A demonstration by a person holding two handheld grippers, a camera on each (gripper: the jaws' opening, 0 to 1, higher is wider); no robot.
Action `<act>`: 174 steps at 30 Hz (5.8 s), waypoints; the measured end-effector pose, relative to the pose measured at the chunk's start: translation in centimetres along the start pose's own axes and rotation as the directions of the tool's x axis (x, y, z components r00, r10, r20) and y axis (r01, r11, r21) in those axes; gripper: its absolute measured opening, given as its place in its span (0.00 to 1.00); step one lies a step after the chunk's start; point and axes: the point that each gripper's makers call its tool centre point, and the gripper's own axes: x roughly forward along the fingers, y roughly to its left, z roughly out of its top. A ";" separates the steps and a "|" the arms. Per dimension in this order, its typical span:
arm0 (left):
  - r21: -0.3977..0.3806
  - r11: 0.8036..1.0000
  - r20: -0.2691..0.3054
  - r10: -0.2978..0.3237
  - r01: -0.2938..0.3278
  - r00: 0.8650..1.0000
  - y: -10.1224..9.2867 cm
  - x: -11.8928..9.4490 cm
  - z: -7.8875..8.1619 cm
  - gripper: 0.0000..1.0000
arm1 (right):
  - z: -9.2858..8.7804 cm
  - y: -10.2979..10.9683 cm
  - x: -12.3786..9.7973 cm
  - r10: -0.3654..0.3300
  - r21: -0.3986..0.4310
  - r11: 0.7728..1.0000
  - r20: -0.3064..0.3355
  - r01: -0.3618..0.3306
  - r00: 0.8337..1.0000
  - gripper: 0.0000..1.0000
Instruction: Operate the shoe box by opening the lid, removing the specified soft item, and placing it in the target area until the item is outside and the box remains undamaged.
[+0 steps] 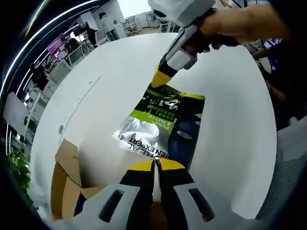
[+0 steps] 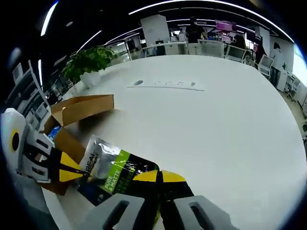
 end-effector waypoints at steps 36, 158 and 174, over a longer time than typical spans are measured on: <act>0.043 0.999 -0.020 0.030 -0.029 0.999 1.3 0.9 -0.5 0.01 | -0.3 -1.6 0.9 -0.028 0.057 0.998 0.030 0.027 0.999 0.00; -0.639 0.769 0.133 0.122 -0.008 0.984 5.7 -12.2 -16.3 0.20 | 4.4 24.5 -0.6 0.311 -0.580 0.772 -0.013 -0.261 0.950 0.28; -0.629 0.778 0.103 0.085 -0.002 0.991 5.0 -11.2 -16.5 0.19 | 3.1 25.4 3.2 0.252 -0.657 0.702 -0.130 -0.274 0.959 0.22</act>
